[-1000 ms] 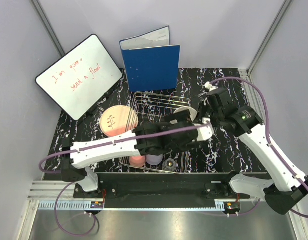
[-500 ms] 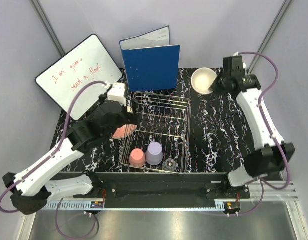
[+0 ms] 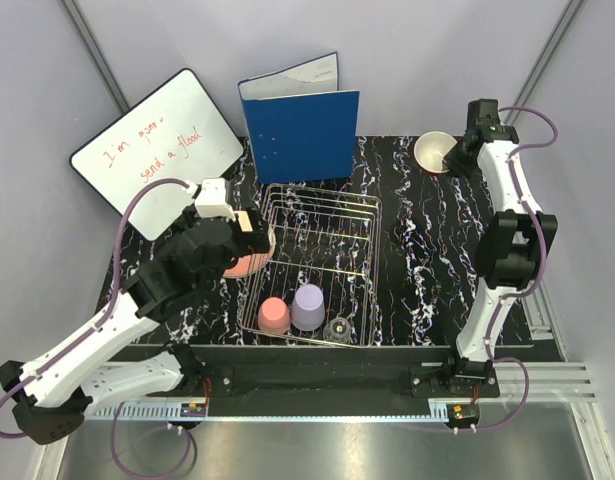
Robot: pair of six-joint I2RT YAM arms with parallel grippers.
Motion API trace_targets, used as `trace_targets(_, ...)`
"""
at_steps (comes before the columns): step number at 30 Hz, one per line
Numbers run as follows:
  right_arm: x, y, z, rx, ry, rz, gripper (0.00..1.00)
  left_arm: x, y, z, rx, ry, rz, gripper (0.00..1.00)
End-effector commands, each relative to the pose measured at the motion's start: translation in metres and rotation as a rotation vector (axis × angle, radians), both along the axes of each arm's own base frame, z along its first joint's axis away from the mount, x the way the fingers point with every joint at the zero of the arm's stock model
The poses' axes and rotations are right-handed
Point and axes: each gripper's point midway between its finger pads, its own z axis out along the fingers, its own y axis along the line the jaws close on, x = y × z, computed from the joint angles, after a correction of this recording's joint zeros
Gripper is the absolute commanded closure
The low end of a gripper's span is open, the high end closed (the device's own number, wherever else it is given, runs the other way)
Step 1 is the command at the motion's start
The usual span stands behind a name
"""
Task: Unload the mixed dishes from the dish rack
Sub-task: Place the bowl at the center of the board.
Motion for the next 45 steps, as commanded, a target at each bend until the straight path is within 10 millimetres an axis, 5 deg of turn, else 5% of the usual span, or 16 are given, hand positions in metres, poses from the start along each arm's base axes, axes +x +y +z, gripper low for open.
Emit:
trace_targets(1,0.023,0.015,0.065,0.029,-0.207,0.04,1.0,0.009,0.011,0.014,-0.071,-0.074,0.096,0.01)
trace_targets(6,0.01,0.053,0.108,0.06,-0.312,0.149,1.0,0.007,0.027,0.023,-0.132,-0.114,0.165,0.01)
trace_targets(8,-0.006,0.118,0.131,0.064,-0.35,0.304,1.0,0.006,0.039,0.028,-0.16,-0.128,0.225,0.01)
trace_targets(11,-0.034,0.17,0.146,0.044,-0.348,0.443,1.0,0.001,0.058,0.039,-0.203,-0.143,0.299,0.01)
trace_targets(15,-0.084,0.248,0.143,0.089,-0.324,0.633,1.0,-0.008,0.084,0.056,-0.247,-0.167,0.372,0.01)
trace_targets(23,-0.181,0.365,0.153,0.133,-0.331,1.013,1.0,-0.021,0.115,0.081,-0.304,-0.224,0.457,0.01)
trace_targets(28,-0.233,0.428,0.117,0.12,-0.226,1.23,1.0,-0.028,0.127,0.085,-0.327,-0.235,0.498,0.01)
trace_targets(32,-0.237,0.448,0.106,0.079,-0.23,1.259,1.0,-0.031,0.133,0.088,-0.316,-0.247,0.506,0.01)
trace_targets(38,-0.211,0.432,0.126,0.078,-0.291,1.207,1.0,-0.026,0.124,0.079,-0.288,-0.218,0.479,0.01)
trace_targets(40,-0.215,0.436,0.132,0.098,-0.285,1.238,1.0,-0.025,0.123,0.077,-0.281,-0.213,0.475,0.01)
trace_targets(45,-0.244,0.462,0.102,0.096,-0.194,1.332,1.0,-0.021,0.113,0.069,-0.283,-0.197,0.447,0.01)
